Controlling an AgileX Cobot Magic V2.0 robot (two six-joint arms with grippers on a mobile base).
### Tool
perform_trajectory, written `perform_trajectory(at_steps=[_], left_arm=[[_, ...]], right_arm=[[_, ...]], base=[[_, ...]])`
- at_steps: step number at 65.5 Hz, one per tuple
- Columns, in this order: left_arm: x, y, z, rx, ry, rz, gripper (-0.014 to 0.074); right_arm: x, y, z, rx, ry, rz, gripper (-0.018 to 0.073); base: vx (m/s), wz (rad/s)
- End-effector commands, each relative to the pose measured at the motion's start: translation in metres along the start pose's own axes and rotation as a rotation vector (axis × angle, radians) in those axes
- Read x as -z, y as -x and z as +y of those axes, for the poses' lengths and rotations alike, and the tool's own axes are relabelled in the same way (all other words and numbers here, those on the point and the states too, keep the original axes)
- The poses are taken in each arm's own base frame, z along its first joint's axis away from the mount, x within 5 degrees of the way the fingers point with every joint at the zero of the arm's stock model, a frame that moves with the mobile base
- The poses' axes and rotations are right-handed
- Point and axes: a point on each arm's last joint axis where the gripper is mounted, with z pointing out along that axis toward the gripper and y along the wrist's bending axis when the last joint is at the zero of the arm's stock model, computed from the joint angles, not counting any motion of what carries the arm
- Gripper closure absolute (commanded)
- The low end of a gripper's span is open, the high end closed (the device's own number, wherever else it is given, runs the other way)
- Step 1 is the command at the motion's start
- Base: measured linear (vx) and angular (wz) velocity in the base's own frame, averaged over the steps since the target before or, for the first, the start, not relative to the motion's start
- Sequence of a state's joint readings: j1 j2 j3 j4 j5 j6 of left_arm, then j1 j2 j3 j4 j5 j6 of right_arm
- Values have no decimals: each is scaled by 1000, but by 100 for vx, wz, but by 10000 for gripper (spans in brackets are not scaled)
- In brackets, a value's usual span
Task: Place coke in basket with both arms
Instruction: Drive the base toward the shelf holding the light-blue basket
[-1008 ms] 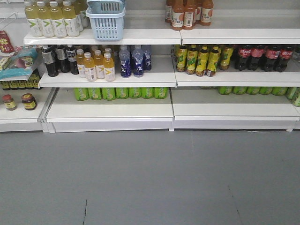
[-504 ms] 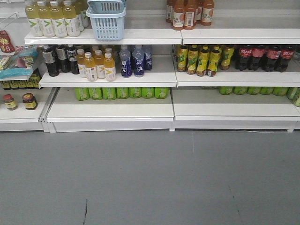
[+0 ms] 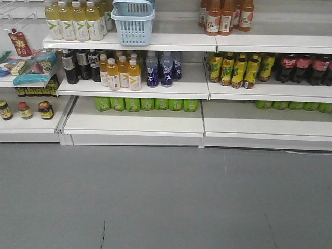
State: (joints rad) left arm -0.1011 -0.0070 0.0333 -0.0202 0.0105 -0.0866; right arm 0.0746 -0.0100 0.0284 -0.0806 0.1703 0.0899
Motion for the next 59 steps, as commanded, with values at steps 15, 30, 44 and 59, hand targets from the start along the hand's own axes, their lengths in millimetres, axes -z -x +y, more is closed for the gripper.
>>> perform_trajectory(at_steps=[15,30,44,59], left_arm=[[2,8,-1,18,-11,-91,603],[2,8,-1,18,-11,-91,603],[2,8,-1,18,-11,-91,603],[2,8,-1,18,-11,-91,603]], right_arm=[[1,4,0,17,0,-77,564],[1,4,0,17,0,-77,564],[1,4,0,17,0,-77,564],[1,4,0,17,0,-77,564]], base=[[5,7],[7,6],[10,1],[12,-2]])
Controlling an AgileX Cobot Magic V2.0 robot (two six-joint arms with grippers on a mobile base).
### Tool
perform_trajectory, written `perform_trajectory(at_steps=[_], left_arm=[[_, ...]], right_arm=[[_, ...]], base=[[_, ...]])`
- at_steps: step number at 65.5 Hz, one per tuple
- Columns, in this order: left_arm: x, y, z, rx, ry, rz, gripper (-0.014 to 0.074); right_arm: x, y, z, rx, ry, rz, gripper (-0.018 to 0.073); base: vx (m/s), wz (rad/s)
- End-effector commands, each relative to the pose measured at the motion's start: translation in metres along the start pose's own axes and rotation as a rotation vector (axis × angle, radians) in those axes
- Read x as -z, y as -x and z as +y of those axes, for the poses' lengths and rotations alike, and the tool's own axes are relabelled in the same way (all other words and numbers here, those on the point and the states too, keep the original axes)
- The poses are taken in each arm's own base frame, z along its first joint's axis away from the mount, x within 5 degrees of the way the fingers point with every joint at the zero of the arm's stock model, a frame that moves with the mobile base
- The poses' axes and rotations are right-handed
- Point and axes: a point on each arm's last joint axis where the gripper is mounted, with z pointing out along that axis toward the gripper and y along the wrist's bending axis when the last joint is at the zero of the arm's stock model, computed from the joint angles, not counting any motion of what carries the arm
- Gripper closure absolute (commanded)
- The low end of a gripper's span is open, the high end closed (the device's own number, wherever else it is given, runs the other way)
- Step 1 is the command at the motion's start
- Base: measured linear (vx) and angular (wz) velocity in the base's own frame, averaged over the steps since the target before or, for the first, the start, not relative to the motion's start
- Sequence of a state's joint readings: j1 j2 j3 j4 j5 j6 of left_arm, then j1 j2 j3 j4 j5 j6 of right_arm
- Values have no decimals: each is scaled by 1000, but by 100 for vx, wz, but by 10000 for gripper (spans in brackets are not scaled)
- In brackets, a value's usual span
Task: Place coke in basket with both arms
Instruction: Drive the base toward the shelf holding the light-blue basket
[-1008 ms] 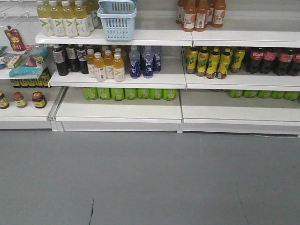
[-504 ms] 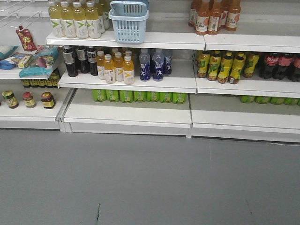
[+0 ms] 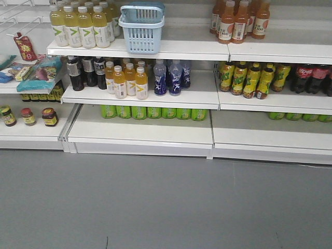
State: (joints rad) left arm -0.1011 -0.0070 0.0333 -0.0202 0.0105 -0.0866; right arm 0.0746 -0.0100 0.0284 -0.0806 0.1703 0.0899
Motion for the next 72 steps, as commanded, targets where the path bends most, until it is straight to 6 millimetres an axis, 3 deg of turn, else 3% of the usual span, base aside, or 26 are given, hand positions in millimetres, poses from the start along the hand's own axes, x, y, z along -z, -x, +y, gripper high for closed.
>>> perform_trajectory(at_steps=[1,72], left_arm=[[2,8,-1,18,-11,-91,603],[2,8,-1,18,-11,-91,603]], right_arm=[[1,4,0,17,0,-77,564],[1,4,0,17,0,-79,564]], base=[[13,-2],[15,-2]])
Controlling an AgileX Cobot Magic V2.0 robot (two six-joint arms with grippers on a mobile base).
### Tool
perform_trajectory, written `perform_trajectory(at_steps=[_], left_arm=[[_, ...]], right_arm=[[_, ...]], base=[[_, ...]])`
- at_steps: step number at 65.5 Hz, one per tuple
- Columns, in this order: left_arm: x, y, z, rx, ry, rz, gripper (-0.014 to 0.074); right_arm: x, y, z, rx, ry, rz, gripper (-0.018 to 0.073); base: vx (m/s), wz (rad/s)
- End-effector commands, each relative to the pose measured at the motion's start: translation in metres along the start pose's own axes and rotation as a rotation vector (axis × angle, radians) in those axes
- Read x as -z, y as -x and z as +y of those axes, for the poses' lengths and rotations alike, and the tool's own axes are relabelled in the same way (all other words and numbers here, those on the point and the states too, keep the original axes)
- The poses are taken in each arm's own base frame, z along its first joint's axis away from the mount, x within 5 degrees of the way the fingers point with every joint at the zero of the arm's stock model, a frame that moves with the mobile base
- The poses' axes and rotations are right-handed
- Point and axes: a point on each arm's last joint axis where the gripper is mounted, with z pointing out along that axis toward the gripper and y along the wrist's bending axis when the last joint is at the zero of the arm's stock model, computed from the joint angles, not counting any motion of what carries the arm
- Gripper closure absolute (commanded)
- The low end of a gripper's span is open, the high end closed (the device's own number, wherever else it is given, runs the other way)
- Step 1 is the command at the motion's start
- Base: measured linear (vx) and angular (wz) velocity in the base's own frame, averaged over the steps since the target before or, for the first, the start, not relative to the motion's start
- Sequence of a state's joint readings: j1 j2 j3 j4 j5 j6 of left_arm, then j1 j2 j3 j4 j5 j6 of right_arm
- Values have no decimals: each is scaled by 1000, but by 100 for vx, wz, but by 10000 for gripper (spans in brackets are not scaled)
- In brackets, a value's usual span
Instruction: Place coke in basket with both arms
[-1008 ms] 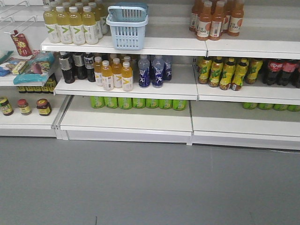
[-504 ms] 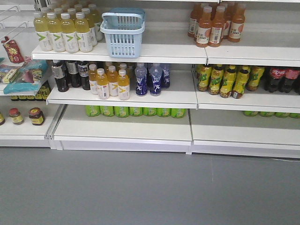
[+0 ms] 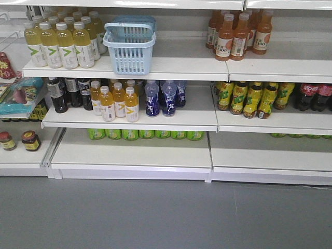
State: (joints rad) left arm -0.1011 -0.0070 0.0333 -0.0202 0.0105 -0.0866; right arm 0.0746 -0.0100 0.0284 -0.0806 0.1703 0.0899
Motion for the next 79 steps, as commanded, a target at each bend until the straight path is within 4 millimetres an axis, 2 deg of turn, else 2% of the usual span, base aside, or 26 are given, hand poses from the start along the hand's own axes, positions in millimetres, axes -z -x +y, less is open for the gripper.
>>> perform_trajectory(at_steps=[1,79], left_arm=[[2,8,-1,18,-11,-91,603],[2,8,-1,18,-11,-91,603]], right_arm=[[1,4,0,17,0,-79,564],[1,4,0,17,0,-78,564]], base=[[17,-3],[19,0]])
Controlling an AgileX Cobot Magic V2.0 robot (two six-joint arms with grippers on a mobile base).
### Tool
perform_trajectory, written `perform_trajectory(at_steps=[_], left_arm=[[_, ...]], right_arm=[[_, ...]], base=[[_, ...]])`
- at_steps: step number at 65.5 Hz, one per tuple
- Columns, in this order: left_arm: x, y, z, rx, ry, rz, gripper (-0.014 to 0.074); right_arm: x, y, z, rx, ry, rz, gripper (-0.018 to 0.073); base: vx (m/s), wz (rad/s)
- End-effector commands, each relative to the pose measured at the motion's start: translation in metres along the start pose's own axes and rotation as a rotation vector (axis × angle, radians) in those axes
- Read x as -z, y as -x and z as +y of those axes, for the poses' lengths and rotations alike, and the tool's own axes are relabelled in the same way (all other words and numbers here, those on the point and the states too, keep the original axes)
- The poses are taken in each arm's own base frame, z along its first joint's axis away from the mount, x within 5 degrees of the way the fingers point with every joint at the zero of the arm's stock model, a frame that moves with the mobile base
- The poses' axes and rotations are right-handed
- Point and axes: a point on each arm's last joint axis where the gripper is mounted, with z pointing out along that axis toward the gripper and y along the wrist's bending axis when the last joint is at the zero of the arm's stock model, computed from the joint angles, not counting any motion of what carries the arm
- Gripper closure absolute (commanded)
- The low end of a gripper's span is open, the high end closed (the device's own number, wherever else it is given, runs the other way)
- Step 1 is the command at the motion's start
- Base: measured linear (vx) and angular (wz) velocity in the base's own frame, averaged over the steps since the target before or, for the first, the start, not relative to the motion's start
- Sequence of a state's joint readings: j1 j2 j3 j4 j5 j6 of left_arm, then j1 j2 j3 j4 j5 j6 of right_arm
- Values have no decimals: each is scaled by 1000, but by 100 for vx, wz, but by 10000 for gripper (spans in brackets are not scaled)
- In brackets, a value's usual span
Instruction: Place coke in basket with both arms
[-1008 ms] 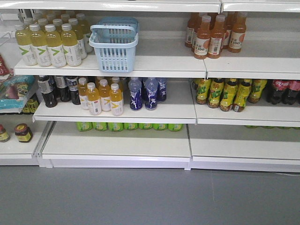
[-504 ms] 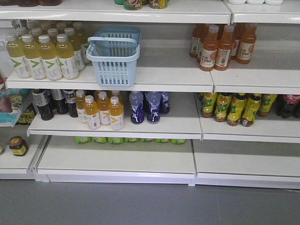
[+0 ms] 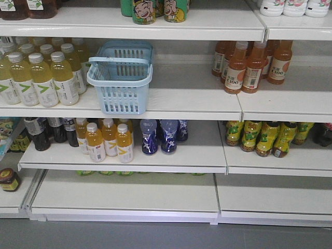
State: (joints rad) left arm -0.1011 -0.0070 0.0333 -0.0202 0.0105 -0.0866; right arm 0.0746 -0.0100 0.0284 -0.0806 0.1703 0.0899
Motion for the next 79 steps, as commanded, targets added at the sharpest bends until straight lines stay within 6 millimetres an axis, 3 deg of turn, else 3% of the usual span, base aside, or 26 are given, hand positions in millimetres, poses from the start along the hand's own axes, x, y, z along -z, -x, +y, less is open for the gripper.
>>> perform_trajectory(at_steps=[1,79], left_arm=[[2,8,-1,18,-11,-91,603],[2,8,-1,18,-11,-91,603]], right_arm=[[1,4,0,17,0,-78,564],[1,3,0,17,-1,-75,564]], base=[[16,-5],[8,-2]])
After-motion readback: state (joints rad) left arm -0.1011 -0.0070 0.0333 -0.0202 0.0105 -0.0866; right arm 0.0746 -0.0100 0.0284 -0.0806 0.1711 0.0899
